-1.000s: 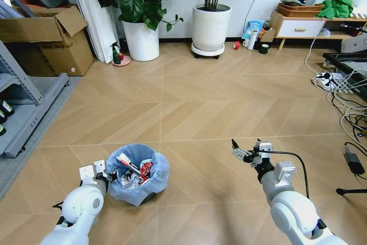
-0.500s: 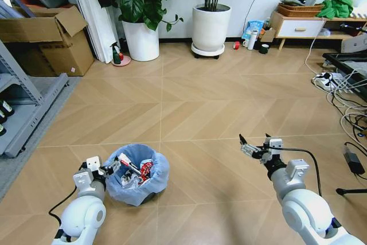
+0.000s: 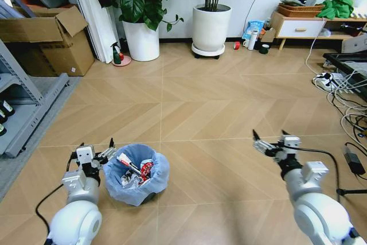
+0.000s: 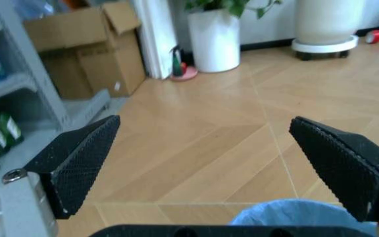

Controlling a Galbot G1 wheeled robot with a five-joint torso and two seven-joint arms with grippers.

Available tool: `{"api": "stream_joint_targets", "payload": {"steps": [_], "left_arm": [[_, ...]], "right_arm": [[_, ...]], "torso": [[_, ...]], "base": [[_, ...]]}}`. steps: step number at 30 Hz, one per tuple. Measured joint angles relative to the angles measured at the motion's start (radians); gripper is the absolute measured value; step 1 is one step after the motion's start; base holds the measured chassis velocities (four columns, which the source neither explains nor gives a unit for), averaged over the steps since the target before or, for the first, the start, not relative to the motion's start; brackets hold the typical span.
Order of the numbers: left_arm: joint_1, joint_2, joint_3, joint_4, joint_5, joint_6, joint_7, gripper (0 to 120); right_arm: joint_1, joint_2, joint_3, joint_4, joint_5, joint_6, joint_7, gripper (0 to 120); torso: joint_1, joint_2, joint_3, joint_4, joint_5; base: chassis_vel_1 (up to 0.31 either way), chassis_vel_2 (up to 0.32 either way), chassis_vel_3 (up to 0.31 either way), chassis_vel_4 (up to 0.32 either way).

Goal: Pick up the trash bin and place the garbage on the floor into it.

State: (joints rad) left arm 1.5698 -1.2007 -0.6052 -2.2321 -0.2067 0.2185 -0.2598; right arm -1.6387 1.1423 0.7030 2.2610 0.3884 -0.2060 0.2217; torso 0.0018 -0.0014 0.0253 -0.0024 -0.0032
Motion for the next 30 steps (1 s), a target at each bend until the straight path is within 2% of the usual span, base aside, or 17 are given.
{"api": "stream_joint_targets", "payload": {"steps": [1,3,4,6,12,21,30], "left_arm": [[0.000,0.000,0.000,0.000,0.000,0.000,0.000,100],[0.025,-0.008,-0.012,-0.024,0.001,-0.004,0.014,100],[0.025,-0.008,-0.012,-0.024,0.001,-0.004,0.014,100],[0.043,-0.022,-0.024,-0.032,0.014,-0.014,0.027,100],[0.069,-0.077,-0.029,-0.037,0.083,-0.003,0.045,100],[0.069,-0.102,-0.002,-0.030,0.032,0.009,0.074,100],[0.092,-0.106,-0.021,-0.084,0.007,-0.007,0.134,100]], "right_arm": [[0.000,0.000,0.000,0.000,0.000,0.000,0.000,100],[-0.027,0.058,0.031,0.006,-0.089,0.026,-0.029,100],[-0.027,0.058,0.031,0.006,-0.089,0.026,-0.029,100],[-0.043,0.105,0.060,0.010,-0.157,0.065,-0.076,100],[-0.036,0.208,0.098,0.016,-0.206,0.125,-0.156,100],[-0.066,0.269,0.099,0.058,-0.167,0.120,-0.227,100],[-0.119,0.314,0.081,0.146,-0.162,0.089,-0.264,100]], "torso": [[0.000,0.000,0.000,0.0000,0.0000],[0.000,0.000,0.000,0.0000,0.0004],[0.000,0.000,0.000,0.0000,0.0004],[0.000,0.000,0.000,0.0001,0.0000],[0.000,0.000,0.000,0.0003,0.0002],[0.000,0.000,0.000,0.0000,0.0001],[0.000,0.000,0.000,0.0002,0.0003]], "base": [[0.000,0.000,0.000,0.000],[0.000,0.000,0.000,0.000],[0.000,0.000,0.000,0.000],[0.000,0.000,0.000,0.000],[0.000,0.000,0.000,0.000],[0.000,0.000,0.000,0.000],[0.000,0.000,0.000,0.000]]}}
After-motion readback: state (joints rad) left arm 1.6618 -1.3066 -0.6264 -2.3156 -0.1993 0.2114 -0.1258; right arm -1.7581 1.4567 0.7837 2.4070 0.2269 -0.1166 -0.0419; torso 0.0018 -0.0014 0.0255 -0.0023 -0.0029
